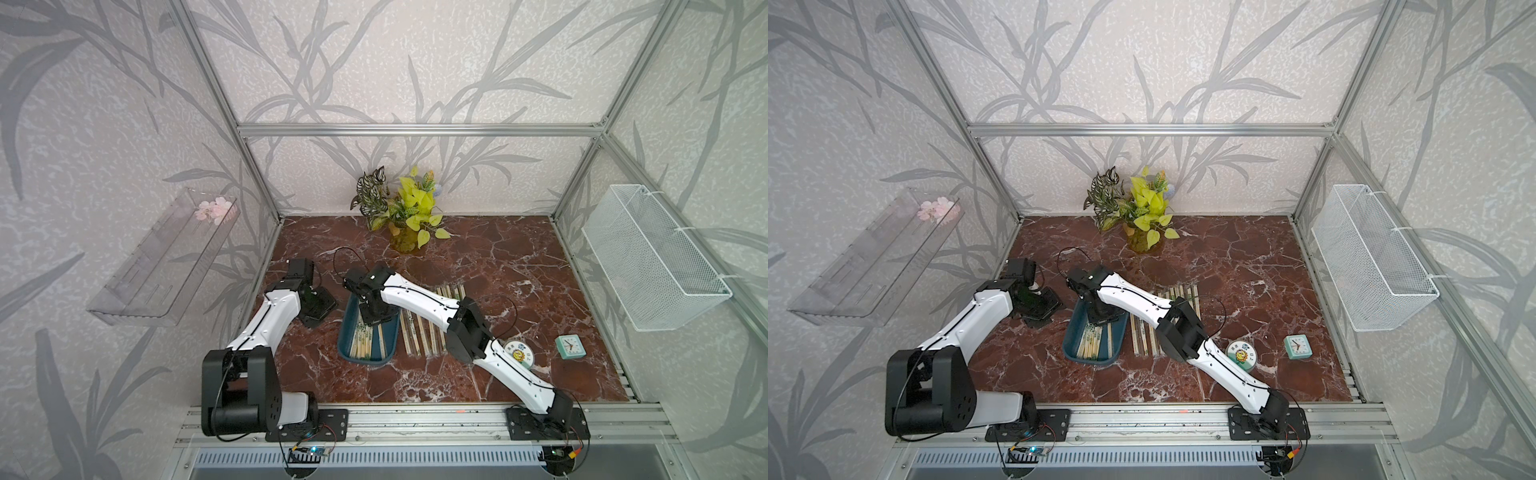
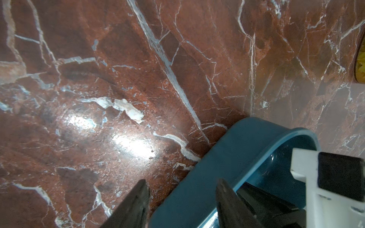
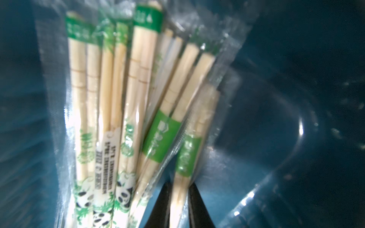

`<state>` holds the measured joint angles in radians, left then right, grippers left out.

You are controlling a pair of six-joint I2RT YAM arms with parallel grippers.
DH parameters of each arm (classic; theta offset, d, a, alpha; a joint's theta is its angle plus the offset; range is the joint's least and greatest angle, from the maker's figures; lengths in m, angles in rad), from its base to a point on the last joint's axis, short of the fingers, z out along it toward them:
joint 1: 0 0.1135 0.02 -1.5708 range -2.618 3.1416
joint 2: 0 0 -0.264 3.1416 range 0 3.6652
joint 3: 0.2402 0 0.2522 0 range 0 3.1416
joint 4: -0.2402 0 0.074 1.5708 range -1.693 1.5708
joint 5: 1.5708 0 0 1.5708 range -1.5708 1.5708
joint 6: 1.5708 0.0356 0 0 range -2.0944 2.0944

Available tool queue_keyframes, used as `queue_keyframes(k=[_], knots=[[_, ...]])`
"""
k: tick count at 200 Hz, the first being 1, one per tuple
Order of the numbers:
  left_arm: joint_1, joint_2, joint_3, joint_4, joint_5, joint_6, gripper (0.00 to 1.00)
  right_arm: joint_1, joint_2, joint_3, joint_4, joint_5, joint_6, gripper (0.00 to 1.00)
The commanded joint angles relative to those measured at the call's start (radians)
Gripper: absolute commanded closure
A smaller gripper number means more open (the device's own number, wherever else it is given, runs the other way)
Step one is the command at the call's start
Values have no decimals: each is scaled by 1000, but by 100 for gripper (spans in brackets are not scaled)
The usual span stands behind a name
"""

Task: Take the paired disposable chopsticks out of the storage box
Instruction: Pick up the paired disposable chopsticks from the storage box.

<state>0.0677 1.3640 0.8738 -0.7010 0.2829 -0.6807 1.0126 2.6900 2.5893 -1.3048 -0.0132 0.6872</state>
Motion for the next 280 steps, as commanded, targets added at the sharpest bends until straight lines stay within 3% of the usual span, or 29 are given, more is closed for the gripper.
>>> queue_keyframes(k=[1,94,157,280], knots=[[7,-24,-15,-1,6,13,43,3,24,13,-12,-11,-8,85],[9,-20,-8,5,15,11,43,4,-49,13,19,11,0,88],[9,-18,1,4,16,15,43,-4,-100,14,-10,47,48,99],[8,-34,20,-8,16,28,43,-28,-218,23,60,17,96,100]])
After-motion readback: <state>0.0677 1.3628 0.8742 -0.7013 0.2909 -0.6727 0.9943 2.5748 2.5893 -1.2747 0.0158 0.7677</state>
